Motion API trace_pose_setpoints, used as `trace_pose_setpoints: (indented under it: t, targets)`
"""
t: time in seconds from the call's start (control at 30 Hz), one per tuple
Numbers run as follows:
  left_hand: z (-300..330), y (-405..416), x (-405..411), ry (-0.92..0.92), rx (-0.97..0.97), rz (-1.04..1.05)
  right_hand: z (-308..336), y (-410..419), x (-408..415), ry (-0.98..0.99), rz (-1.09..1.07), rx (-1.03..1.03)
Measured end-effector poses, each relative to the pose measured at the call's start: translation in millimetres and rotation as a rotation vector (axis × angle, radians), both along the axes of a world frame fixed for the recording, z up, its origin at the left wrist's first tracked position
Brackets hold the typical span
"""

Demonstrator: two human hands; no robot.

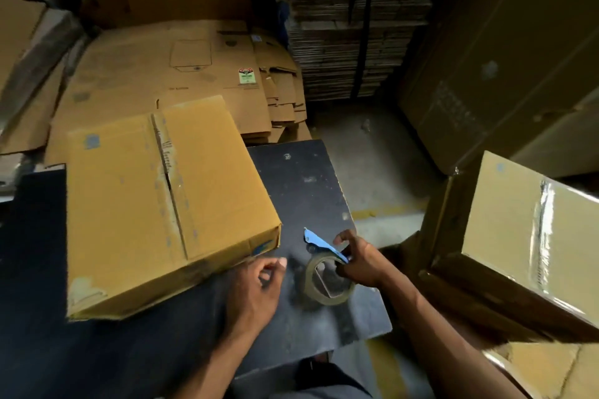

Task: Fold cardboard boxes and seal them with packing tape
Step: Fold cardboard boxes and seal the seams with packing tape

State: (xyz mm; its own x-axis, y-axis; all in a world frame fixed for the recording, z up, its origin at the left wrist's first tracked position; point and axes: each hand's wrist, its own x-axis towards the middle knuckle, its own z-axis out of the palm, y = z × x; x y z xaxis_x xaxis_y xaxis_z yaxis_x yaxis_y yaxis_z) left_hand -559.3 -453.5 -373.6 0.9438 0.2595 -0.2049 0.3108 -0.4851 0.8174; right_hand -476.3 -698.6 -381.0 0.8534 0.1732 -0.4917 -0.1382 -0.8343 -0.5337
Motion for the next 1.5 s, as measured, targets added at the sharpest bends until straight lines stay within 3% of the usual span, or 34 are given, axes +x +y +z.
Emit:
trace_pose_setpoints:
  t: [0.1, 0.17, 0.3, 0.4, 0.5, 0.6, 0.77, 0.93, 1.1, 1.2, 1.33, 1.5]
  targets:
    - [18, 14, -12, 0.431, -0.589, 0.223, 25, 23, -29, -0.032, 0.021, 0.031]
    - [25, 31, -16, 0.567, -0.833, 0.287, 41, 45, -43, -0.080, 0.088, -0.003]
    - [47, 70, -19, 0.498, -0.938, 0.230, 68, 95, -65, -0.239, 0.274, -0.128]
    - [70, 99, -30, 0.413, -0.893, 0.157, 78, 131, -77, -0.397, 0.347, -0.191]
    - [82, 126, -47, 0.292, -0.868, 0.283, 92, 165, -75, -0.516, 0.437, -0.174]
    - [94, 155, -61, 0.238, -1.014, 0.427, 112, 198, -66, -0.576, 0.545, -0.097]
    - [104, 201, -77, 0.109, -1.335, 0.626, 140, 259, -51, -0.508, 0.668, 0.129]
    - [98, 221, -82, 0.039, -1.123, 0.744, 141, 298, -43, -0.559, 0.812, 0.164]
    - [69, 256, -91, -0.039, -0.540, 0.789, 127, 314, -40, -0.607, 0.998, -0.035]
    - [53, 288, -104, -0.037, -0.510, 0.874, 126, 293, -23, -0.576, 0.999, -0.107]
    - [41, 295, -103, 0.049, -0.555, 0.786, 132, 269, -3, -0.499, 1.002, -0.218]
    - [27, 291, -91, 0.051, -0.418, 0.792, 124, 283, -6, -0.521, 1.026, -0.291]
